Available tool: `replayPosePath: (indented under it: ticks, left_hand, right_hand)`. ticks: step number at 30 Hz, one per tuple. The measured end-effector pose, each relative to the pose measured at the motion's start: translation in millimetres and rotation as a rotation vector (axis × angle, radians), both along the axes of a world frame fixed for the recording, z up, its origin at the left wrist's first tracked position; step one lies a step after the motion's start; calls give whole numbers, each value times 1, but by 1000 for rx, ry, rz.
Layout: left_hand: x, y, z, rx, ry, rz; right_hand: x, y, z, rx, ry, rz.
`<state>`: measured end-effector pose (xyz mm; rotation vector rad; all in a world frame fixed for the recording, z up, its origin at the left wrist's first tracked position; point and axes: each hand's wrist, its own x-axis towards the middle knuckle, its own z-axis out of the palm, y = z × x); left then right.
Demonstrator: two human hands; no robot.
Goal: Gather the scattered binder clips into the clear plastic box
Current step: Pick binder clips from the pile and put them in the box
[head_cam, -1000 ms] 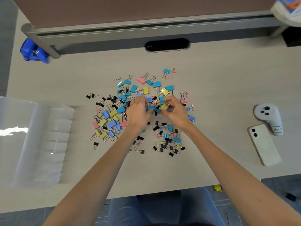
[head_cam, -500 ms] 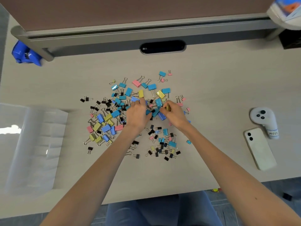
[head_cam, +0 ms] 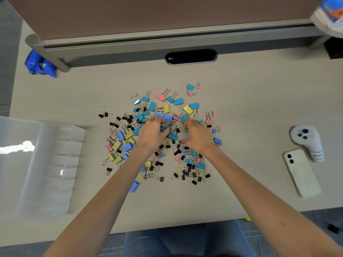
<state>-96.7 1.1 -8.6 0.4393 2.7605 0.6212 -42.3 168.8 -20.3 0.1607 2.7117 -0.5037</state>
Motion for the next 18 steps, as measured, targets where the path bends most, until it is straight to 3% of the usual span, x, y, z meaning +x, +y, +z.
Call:
replayPosePath:
  ticks: [4,9,13,16,18]
  left_hand:
    - [-3,-11,0,209,-202,133]
    - [-10,-24,12,383,-510,187]
    - [-12,-37,18,506,-846,224]
    - [-9,-44,16,753,-1120,296]
    - [-5,-48,14,935,-1258,318]
  right_hand:
    - [5,10,5,-78,23,49]
    - [5,17,4,-31,31,137]
    - [4,22,-3,-51,54,149]
    - [3,20,-2,-260,60,-52]
    - [3,18,5,-549,-23,-318]
